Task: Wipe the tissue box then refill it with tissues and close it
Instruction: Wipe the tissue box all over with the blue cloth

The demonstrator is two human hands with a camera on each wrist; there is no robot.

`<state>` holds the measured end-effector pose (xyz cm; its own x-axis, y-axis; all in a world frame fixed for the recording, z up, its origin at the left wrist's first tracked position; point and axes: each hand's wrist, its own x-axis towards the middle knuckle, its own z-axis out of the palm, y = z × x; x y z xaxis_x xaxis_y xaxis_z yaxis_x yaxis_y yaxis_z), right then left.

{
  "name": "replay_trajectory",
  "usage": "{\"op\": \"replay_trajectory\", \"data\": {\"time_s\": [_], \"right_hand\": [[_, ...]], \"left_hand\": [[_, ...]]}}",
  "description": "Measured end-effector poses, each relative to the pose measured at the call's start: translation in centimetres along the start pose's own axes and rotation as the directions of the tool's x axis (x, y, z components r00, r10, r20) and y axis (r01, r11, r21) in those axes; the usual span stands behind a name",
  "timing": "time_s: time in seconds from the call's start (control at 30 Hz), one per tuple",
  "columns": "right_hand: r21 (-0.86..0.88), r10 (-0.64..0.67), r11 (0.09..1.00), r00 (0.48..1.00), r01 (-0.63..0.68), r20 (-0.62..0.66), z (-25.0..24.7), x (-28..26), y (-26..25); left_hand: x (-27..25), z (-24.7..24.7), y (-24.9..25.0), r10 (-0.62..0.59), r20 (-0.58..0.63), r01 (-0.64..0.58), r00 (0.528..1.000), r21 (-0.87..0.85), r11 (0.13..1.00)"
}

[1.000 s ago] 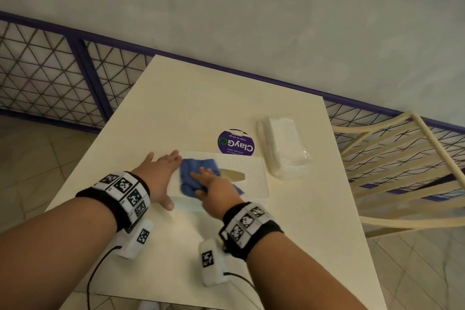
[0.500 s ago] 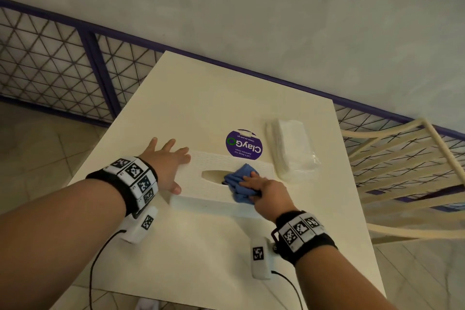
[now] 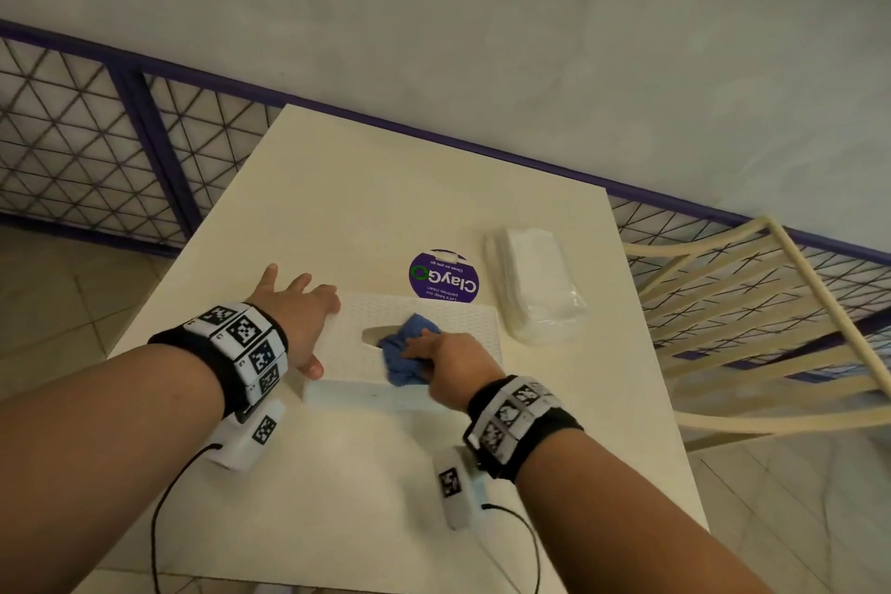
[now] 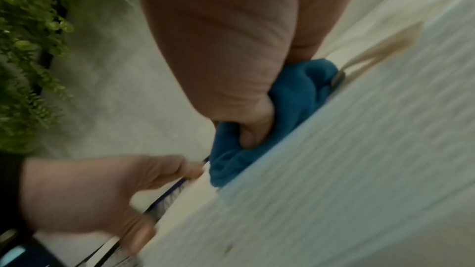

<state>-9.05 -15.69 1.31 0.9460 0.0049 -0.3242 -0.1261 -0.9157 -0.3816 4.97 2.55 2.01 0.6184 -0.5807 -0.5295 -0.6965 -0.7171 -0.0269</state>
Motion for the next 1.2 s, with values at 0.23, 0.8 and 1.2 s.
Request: {"op": "replay_trajectory", "data": {"time_s": [0.23,0.8,1.2], "right_hand": [[0.256,0.362,0.919,0.898,-0.299,-0.251,-6.1,-2.4,4.7],[0.119,-0.156,0.981,0.988,0.153,0.017,0.6,6.2,-4.6],[-0.055,-0.032,0.998,0.993,0.038,0.115,-2.6,-1.9,6.7]], "left_hand": [[0.3,0.8,-0.3,-0.006,0.0,0.006,1.0,-0.12,0.993],[0.2,0.4,-0.1,-0.023,0.043,0.028,0.999,-0.112,0.993],[0.1,0.5,0.4,-0.056,0.057,0.059,0.997,-0.053,0.997]]}}
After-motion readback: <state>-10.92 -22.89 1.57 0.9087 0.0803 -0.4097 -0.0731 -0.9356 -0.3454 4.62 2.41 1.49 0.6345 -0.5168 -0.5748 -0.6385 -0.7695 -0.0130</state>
